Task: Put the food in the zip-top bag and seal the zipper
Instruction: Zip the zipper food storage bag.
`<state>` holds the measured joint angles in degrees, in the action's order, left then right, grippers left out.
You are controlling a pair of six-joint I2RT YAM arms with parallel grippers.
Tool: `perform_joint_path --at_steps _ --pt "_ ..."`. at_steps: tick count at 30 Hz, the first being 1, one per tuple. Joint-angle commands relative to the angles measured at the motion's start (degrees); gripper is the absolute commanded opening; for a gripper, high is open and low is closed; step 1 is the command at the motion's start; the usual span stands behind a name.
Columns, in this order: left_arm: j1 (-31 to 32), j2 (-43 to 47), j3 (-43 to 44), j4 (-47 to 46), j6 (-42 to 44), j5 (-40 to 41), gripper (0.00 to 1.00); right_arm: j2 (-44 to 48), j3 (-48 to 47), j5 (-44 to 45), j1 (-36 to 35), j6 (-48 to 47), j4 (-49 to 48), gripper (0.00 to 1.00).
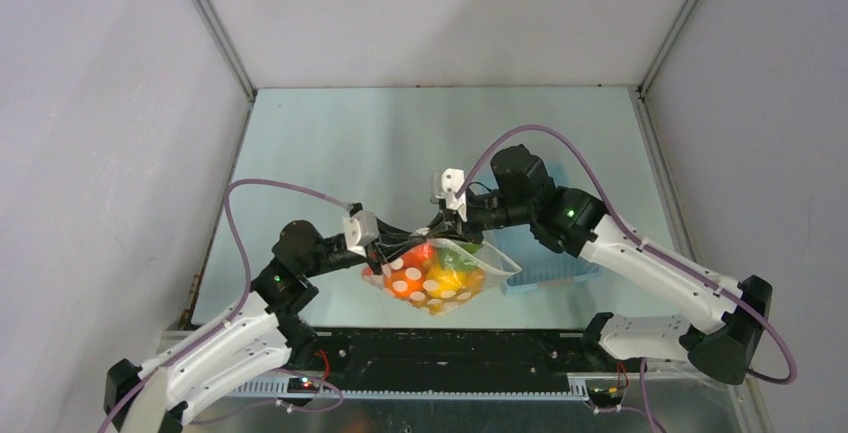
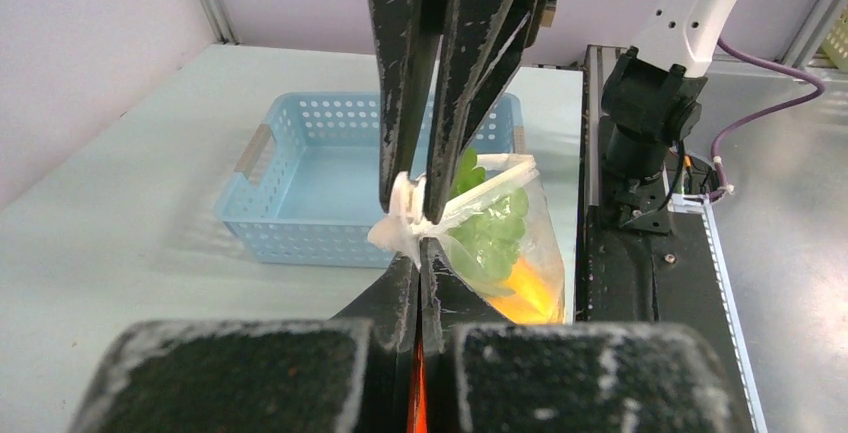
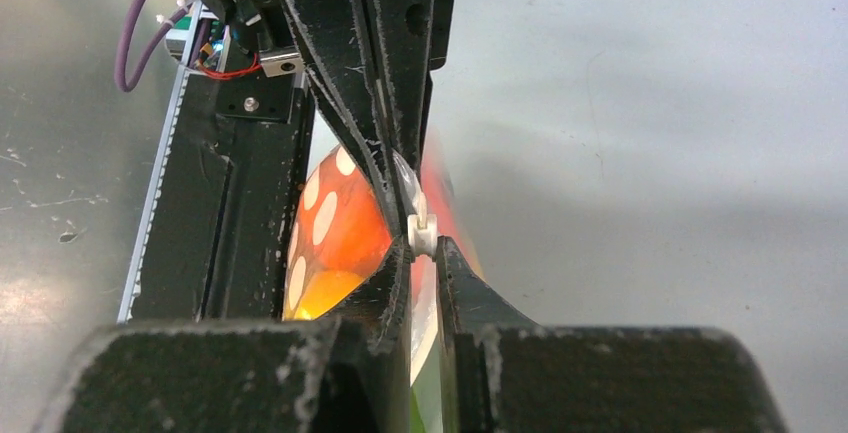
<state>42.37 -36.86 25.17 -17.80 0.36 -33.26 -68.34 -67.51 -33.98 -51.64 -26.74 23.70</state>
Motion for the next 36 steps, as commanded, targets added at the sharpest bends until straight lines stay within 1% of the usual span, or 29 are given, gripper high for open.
perform_joint_path --at_steps 1,5,8,11,14,16,20,22,27,36 --pt "0.26 1.62 1.36 -7.78 -1.47 -2.65 0.0 -2.56 -1.51 0.55 0.62 -0.49 0.99 0.12" --pt "0.3 1.81 1.15 -8.95 -2.34 -4.77 0.0 -4.01 -1.26 1.23 0.49 0.02 -2.2 0.12" --pt "0.35 2.4 1.04 -8.62 -2.14 -4.52 0.0 -3.35 0.05 1.88 0.4 0.17 -4.86 0.14" --pt "0.42 3.29 0.37 -9.68 -2.45 -4.05 0.0 -2.93 0.6 2.78 0.46 -0.35 -3.33 0.14" --pt "0.39 4.77 -0.63 -10.72 -2.69 -2.22 0.0 -2.55 1.39 2.39 0.63 -0.19 0.75 0.11" --pt "0.42 5.36 -0.96 -11.05 -2.69 -1.5 0.0 -2.31 3.17 2.95 0.63 0.08 2.09 0.12" --pt "0.37 5.72 -1.19 -11.41 -2.86 -0.7 0.0 -0.88 6.65 7.31 0.61 2.15 0.89 0.13" --pt "0.35 5.48 -1.18 -11.65 -2.98 -0.63 0.0 0.24 8.02 8.07 0.65 2.69 -0.07 0.14" --pt "0.4 5.62 -1.34 -12.25 -3.26 -0.43 0.0 2.73 10.24 8.51 0.76 3.2 -2.13 0.13" --pt "0.43 5.96 -1.53 -11.51 -2.7 0.8 0.0 4.9 12.1 9.08 0.84 3.99 -2.13 0.13"
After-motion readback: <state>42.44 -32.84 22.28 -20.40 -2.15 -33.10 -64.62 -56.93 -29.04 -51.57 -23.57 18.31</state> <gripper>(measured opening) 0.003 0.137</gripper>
